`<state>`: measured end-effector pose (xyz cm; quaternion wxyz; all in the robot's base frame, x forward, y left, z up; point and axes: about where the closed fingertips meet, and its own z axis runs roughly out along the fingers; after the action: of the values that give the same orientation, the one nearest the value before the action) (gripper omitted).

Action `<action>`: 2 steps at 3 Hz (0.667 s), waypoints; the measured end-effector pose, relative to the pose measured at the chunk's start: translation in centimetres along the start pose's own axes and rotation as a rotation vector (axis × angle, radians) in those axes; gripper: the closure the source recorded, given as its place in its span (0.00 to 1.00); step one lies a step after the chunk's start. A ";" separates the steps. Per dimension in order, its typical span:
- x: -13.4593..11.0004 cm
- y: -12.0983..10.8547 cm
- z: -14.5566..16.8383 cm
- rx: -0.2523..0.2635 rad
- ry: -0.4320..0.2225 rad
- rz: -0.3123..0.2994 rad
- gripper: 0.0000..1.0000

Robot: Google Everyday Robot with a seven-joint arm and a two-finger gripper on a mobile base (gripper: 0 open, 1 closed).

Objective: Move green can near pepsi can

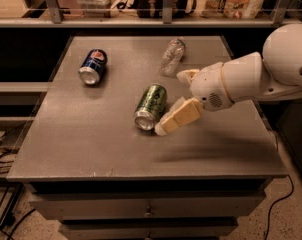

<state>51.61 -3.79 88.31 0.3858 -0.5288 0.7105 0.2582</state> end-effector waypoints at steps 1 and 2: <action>-0.3 -0.3 3.2 -0.010 -0.019 -0.008 0.00; -0.7 -0.6 5.8 -0.020 -0.040 -0.003 0.00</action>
Offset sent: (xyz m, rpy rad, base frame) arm 0.0372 0.0689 -0.0438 0.0698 0.0033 0.0188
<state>53.85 0.93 85.55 0.3949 -0.5283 0.6994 0.2752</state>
